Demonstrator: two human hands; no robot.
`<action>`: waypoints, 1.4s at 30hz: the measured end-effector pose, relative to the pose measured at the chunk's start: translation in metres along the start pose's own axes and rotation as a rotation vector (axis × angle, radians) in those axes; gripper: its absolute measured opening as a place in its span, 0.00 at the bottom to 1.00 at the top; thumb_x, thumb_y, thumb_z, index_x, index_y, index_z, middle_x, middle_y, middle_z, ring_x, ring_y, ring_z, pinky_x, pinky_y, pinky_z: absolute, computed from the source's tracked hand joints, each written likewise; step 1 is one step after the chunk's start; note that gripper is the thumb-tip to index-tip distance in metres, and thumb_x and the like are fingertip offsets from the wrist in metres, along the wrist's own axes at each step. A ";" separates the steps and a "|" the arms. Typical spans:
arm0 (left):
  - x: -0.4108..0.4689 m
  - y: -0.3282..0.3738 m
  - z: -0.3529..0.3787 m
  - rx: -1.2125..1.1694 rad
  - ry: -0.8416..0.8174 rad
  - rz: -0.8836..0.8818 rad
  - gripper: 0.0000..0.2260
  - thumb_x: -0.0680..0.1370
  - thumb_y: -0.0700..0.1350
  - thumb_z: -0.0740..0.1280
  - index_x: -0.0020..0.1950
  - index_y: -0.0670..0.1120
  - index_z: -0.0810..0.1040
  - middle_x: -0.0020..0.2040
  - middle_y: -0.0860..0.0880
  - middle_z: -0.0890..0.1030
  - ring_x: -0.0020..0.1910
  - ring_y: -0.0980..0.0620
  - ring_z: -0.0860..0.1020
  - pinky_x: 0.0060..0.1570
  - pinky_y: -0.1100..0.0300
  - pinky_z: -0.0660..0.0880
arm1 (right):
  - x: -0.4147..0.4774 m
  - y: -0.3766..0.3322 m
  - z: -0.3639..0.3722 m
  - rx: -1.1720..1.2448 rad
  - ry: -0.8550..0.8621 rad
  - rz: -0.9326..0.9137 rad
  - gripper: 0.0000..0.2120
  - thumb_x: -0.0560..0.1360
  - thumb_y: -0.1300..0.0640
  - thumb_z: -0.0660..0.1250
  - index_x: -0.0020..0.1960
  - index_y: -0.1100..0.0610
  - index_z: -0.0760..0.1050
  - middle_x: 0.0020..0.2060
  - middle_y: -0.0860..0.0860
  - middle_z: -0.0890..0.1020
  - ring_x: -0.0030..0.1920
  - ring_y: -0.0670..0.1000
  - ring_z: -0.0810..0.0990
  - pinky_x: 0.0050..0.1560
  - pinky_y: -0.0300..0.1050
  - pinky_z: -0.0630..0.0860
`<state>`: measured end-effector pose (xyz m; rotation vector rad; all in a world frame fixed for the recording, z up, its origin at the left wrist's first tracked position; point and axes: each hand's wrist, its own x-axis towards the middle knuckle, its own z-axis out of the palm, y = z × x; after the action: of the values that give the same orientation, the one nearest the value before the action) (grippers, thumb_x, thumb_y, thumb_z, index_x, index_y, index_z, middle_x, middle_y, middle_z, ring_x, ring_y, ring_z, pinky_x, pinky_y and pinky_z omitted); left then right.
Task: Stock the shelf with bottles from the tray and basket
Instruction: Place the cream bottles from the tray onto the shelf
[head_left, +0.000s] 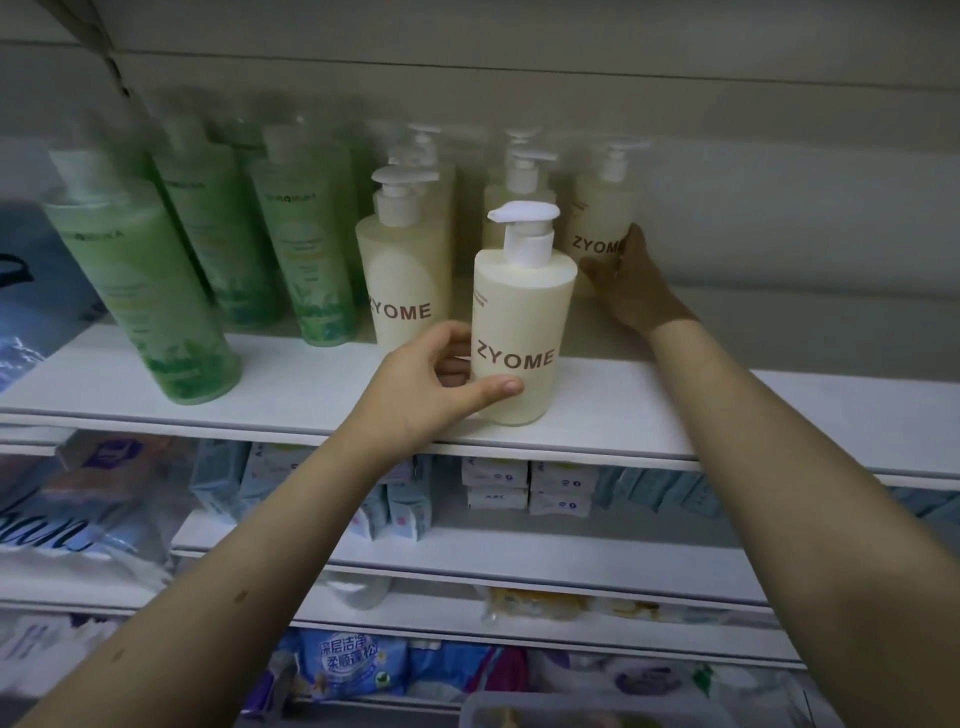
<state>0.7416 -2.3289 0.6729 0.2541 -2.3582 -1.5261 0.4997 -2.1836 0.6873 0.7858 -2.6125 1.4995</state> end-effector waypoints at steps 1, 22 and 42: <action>0.001 0.000 0.000 -0.007 -0.004 -0.001 0.30 0.61 0.62 0.75 0.60 0.53 0.76 0.54 0.56 0.83 0.54 0.59 0.81 0.59 0.57 0.77 | 0.002 0.001 0.000 -0.004 0.005 0.004 0.27 0.79 0.57 0.65 0.73 0.62 0.56 0.68 0.58 0.72 0.66 0.55 0.72 0.60 0.42 0.68; -0.003 0.002 -0.005 0.002 -0.038 0.030 0.28 0.62 0.63 0.75 0.58 0.55 0.75 0.54 0.58 0.81 0.53 0.62 0.79 0.55 0.64 0.76 | -0.053 -0.009 -0.015 0.297 0.124 0.271 0.38 0.79 0.54 0.66 0.80 0.54 0.46 0.77 0.53 0.60 0.73 0.51 0.65 0.68 0.42 0.67; -0.150 0.093 0.084 -0.283 0.309 -0.093 0.27 0.78 0.55 0.67 0.74 0.47 0.66 0.70 0.49 0.70 0.68 0.50 0.70 0.61 0.59 0.66 | -0.332 -0.042 -0.138 0.505 0.418 0.152 0.15 0.79 0.52 0.65 0.65 0.49 0.72 0.62 0.47 0.78 0.64 0.49 0.76 0.61 0.47 0.75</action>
<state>0.8534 -2.1713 0.7010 0.4967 -1.8942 -1.7011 0.7771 -1.9522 0.7064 0.2390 -2.0515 2.1302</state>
